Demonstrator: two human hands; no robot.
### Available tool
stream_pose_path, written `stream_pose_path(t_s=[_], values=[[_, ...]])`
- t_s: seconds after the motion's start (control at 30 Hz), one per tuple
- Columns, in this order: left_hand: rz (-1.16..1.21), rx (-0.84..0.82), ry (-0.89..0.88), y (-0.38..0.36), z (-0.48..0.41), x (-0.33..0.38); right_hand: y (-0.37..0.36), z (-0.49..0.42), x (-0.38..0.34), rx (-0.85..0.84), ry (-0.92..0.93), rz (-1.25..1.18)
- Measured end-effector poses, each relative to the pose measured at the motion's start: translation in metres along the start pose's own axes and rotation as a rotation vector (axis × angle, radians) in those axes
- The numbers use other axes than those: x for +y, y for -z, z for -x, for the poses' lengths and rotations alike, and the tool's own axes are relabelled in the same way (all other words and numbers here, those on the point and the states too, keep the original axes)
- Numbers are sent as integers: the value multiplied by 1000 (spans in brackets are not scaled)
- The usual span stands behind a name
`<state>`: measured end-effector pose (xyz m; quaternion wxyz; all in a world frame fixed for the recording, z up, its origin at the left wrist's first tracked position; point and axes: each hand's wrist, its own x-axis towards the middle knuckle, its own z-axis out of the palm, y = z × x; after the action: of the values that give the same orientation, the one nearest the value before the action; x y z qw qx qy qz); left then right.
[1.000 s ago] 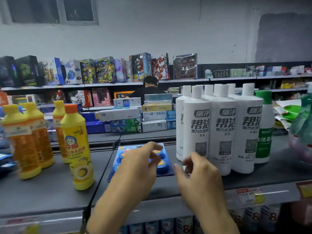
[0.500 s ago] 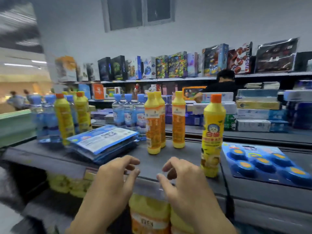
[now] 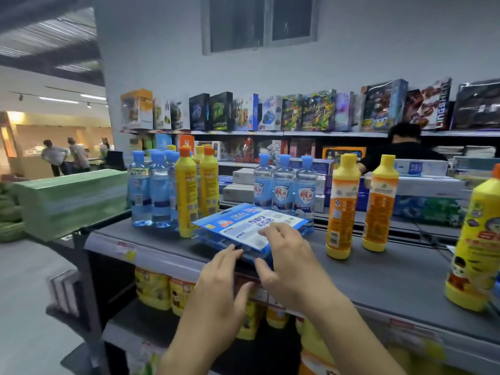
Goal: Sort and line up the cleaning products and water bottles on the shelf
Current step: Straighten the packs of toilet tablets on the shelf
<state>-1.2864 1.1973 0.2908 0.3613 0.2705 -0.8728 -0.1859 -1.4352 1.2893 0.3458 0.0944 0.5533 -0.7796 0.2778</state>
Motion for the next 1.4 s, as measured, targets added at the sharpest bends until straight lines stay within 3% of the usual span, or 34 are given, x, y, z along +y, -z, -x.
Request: stream_pose_path(t_s=[0.53,0.7,0.8,0.9,1.1,1.17,1.3,1.4], values=[[-73,-161,-32,11,0,-18,-22,-12,-19,127,-99,142],[66,-66,2,5,-1,-26,-29,10,-23,214,-37,126],[258,61,14,2,4,-25,-43,24,-17,389,-3,116],[367,150,33,0,6,-17,-37,28,-18,552,-13,-57],[754,102,140,-3,5,9,0,33,-37,904,-70,-396],[752,148,132,-7,7,16,7,37,-38,935,-120,-501],[468,371,91,-6,7,26,21,42,-37,920,-230,-919],[666,341,88,1,7,37,36,50,-36,884,-319,-1192]])
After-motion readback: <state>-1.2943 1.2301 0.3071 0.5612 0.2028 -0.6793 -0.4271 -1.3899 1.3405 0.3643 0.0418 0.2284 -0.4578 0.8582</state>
